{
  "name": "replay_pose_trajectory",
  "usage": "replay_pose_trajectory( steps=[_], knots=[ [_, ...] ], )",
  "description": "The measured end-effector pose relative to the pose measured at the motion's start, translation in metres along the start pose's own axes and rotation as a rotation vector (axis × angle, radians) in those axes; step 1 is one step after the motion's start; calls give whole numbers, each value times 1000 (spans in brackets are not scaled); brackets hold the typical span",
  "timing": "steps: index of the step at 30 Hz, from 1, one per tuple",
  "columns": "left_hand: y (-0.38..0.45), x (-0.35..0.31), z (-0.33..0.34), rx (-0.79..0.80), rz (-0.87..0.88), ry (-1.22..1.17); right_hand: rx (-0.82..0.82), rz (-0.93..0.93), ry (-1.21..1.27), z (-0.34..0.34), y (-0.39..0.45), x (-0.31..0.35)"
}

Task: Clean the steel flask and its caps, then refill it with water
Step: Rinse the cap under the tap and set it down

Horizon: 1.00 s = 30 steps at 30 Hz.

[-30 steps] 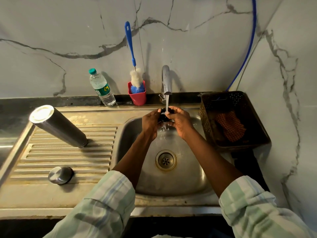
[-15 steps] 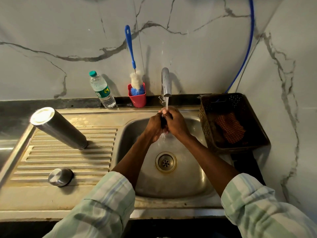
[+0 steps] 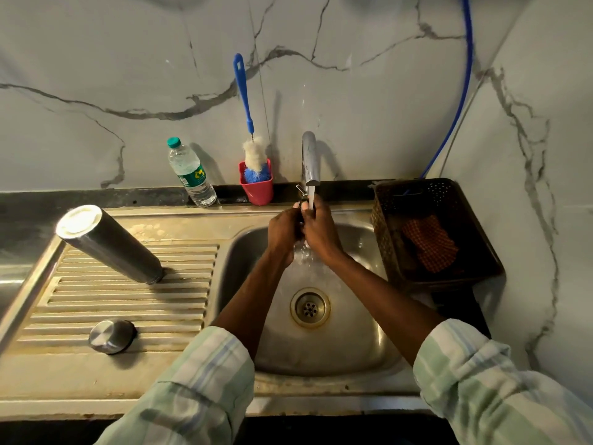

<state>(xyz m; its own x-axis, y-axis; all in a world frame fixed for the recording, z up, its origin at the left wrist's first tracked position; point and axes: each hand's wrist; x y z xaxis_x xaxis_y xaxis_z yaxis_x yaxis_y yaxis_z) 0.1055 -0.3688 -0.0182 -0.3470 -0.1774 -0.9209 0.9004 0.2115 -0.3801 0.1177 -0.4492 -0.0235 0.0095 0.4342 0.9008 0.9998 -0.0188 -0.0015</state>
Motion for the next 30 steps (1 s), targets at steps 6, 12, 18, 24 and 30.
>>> replay_pose_trajectory(
  steps=[6,12,18,24,30],
  knots=[
    [5,-9,-3,3,-96,97,25,-125,-11,-4,-13,-29],
    [-8,2,4,283,60,-2,-105,281,227,-18,5,-2],
    [-6,2,5,261,66,15,-30,328,46,-14,9,9],
    [5,-2,2,22,-75,-100,39,191,-156,0,0,5],
    [-2,-5,-1,71,-156,-74,15,173,161,1,-6,13]
  ],
)
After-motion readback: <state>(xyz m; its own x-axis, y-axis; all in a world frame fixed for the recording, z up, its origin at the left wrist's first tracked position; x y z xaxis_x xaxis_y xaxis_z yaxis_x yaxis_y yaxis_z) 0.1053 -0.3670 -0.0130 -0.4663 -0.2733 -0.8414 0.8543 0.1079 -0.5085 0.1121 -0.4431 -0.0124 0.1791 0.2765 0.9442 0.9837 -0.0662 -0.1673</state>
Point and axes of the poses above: each hand's wrist, its own y-axis towards the middle knuckle, its own z-axis out of the palm, x = y × z
